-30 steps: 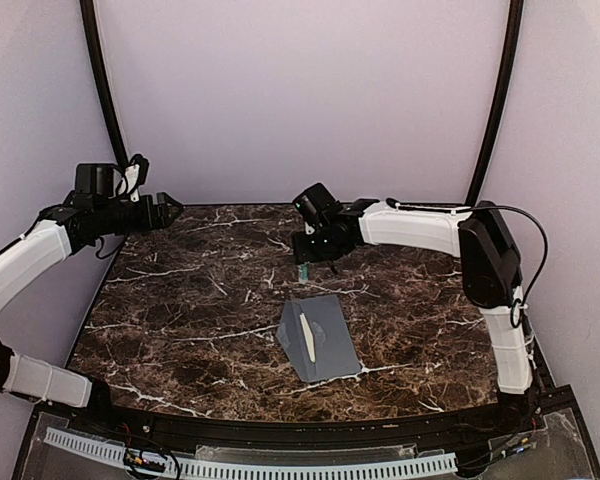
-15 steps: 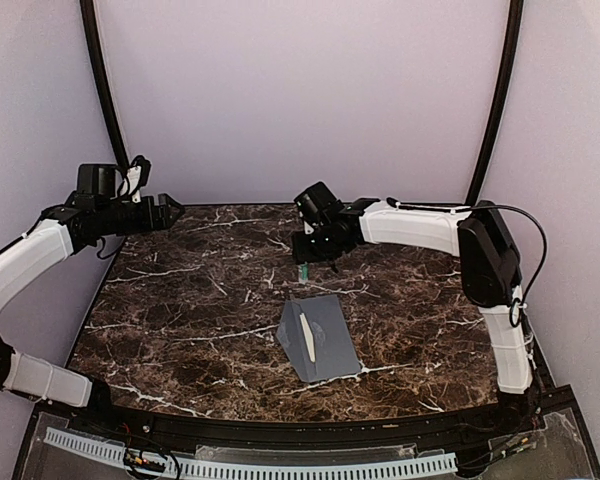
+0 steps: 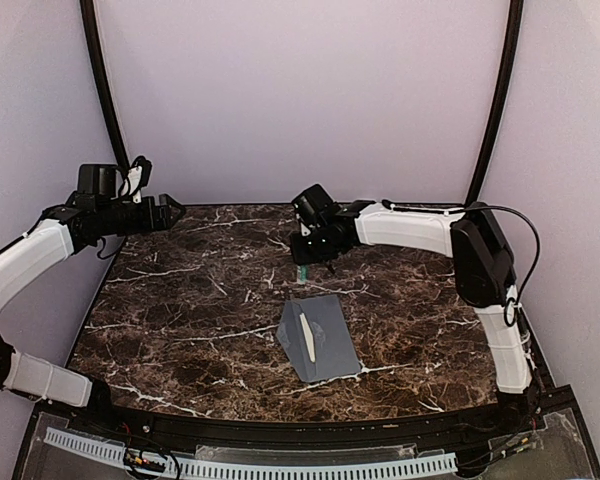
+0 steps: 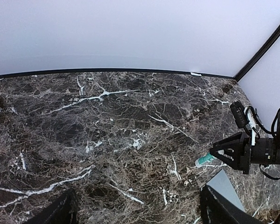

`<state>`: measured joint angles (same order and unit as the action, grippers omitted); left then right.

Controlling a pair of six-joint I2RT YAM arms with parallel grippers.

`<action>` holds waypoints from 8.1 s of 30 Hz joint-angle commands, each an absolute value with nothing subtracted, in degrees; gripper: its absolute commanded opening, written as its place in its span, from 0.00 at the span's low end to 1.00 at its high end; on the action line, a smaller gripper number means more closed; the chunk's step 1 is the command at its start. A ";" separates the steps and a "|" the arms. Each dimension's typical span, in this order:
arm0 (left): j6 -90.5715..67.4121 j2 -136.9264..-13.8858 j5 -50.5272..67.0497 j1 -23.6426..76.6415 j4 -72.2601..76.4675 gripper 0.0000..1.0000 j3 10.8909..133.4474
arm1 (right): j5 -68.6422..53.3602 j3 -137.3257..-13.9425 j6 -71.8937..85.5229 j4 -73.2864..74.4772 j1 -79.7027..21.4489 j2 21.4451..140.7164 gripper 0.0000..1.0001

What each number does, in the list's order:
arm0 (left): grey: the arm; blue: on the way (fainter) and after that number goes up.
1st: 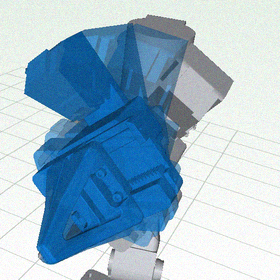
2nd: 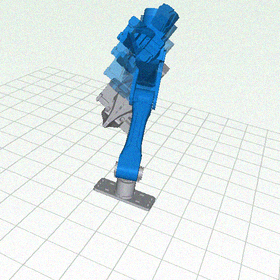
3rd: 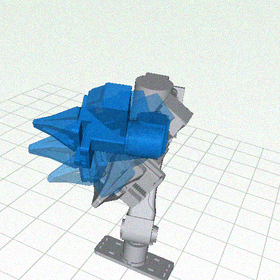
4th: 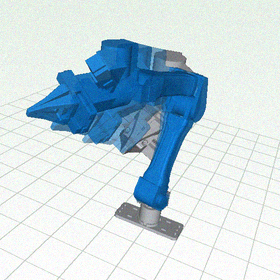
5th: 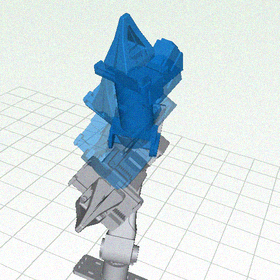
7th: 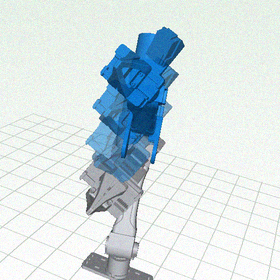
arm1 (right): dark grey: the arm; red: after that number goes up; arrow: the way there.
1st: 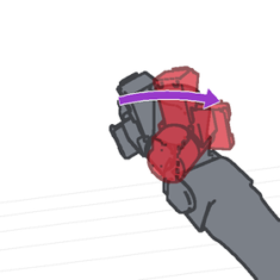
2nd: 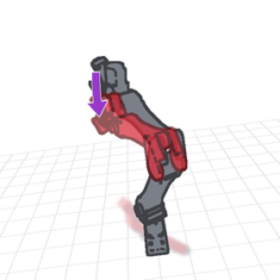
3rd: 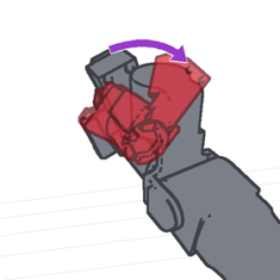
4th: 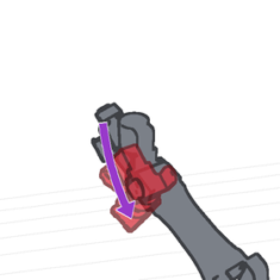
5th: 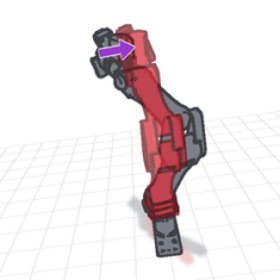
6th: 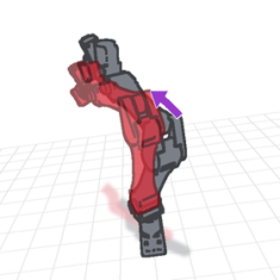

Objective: Place the letter into the envelope and seal it

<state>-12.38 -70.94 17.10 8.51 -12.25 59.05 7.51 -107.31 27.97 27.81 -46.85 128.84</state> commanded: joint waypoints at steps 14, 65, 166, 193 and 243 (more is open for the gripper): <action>-5.44 -69.54 25.87 18.56 -6.54 0.80 55.36 | 0.56 -98.81 27.96 21.62 -47.64 115.04 0.10; -2.63 -86.60 33.15 48.52 0.72 0.00 62.05 | -28.73 -67.18 33.49 5.60 -49.83 83.08 0.24; -21.38 -73.49 40.52 48.24 19.60 0.03 60.08 | -9.71 -45.99 31.85 -26.73 -59.83 63.72 0.87; -23.05 -78.19 43.48 54.56 19.08 0.26 63.74 | -24.93 -54.56 34.22 -31.37 -59.76 71.72 0.08; -28.08 -75.36 41.50 54.51 23.83 0.00 55.17 | -17.91 -55.09 34.10 -21.32 -56.34 69.31 0.00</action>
